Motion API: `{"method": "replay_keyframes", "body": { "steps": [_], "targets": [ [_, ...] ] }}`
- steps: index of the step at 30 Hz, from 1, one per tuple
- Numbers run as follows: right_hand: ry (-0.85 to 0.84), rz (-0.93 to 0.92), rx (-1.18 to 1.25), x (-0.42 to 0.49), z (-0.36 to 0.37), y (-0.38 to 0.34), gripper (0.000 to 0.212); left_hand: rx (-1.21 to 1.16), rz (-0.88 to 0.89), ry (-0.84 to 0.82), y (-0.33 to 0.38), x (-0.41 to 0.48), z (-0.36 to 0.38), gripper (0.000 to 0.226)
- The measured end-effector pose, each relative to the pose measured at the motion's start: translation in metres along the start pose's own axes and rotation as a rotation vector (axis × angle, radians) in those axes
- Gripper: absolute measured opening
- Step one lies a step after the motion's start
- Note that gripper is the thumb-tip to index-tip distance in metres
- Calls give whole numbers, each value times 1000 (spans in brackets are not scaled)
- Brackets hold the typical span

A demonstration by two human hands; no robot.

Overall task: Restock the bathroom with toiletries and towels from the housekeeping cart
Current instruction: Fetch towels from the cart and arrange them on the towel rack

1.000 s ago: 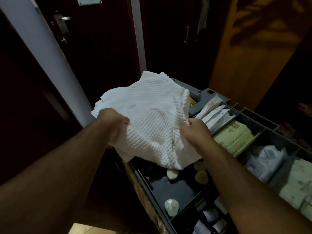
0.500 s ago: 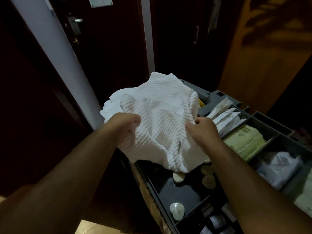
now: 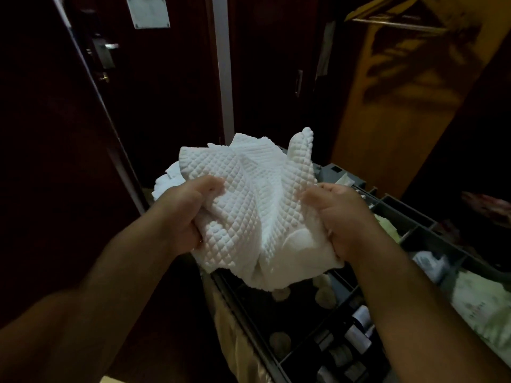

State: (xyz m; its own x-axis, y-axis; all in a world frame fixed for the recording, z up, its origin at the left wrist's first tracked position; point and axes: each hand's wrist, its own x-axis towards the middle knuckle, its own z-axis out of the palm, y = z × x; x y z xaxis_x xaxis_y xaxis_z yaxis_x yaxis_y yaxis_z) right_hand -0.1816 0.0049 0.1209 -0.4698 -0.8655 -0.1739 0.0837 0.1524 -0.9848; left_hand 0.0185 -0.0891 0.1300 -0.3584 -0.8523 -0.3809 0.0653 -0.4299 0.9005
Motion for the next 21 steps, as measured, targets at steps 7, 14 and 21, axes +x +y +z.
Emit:
{"method": "replay_keyframes", "body": {
  "steps": [7, 14, 21],
  "targets": [
    [-111, 44, 111, -27, 18, -3, 18, -1, 27, -85, 1, -29, -15, 23],
    [-290, 118, 152, -61, 55, 5, 30, -34, -22, -99, -10, -60, -54, 30],
    [-310, 202, 84, -92, 94, 24, 34, -73, -115, -22, -29, -95, -106, 30]
  ]
}}
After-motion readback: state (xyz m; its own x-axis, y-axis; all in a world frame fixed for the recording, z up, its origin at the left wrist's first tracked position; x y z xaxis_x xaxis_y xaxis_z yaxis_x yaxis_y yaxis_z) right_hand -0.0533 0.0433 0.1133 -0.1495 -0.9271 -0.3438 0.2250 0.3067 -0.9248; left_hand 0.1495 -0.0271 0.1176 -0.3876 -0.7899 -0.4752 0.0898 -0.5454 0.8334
